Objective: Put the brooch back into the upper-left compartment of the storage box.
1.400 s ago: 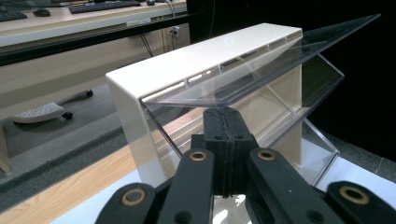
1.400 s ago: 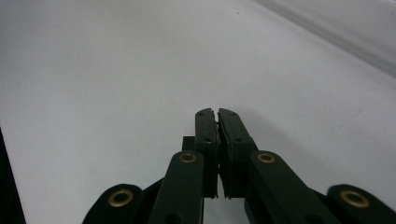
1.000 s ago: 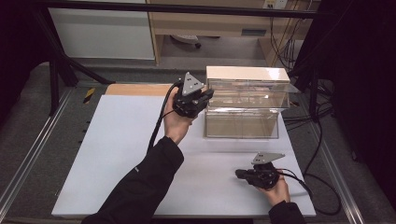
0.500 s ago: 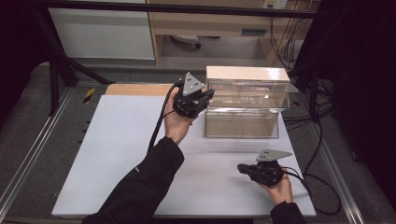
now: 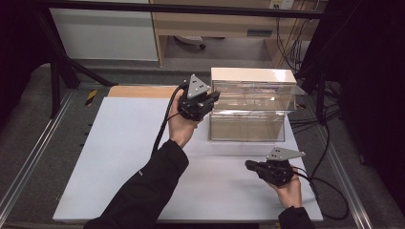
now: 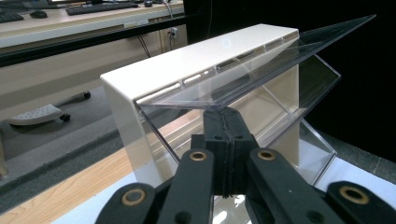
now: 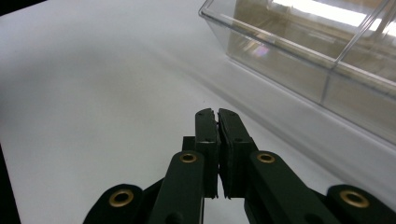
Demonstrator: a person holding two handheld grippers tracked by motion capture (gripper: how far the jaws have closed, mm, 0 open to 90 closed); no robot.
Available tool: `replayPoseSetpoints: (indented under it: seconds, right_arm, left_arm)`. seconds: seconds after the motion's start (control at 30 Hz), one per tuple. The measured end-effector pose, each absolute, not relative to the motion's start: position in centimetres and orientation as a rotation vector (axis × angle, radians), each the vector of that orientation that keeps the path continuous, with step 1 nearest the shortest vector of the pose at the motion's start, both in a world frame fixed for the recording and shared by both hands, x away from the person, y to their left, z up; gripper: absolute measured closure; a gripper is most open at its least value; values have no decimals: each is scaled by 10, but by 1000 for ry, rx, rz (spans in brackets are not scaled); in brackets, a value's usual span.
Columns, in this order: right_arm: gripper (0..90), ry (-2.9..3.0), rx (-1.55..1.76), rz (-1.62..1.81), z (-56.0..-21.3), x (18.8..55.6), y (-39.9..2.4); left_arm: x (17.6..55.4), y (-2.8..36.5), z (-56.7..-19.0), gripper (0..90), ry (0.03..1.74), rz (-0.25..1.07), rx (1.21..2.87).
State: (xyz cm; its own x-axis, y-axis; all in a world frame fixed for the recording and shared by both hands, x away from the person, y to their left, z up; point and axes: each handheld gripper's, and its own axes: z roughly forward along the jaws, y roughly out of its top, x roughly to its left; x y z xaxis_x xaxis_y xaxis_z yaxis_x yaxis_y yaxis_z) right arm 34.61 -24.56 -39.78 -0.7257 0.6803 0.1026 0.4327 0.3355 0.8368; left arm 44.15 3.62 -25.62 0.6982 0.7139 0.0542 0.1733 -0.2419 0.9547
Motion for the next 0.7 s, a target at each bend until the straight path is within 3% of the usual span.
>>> replayPoseSetpoints:
  seconds: [0.7]
  right_arm:
    - [879, 2233, 963, 1399, -367, 349, -247]
  left_arm:
    - [442, 36, -257, 895, 709, 591, 1771]
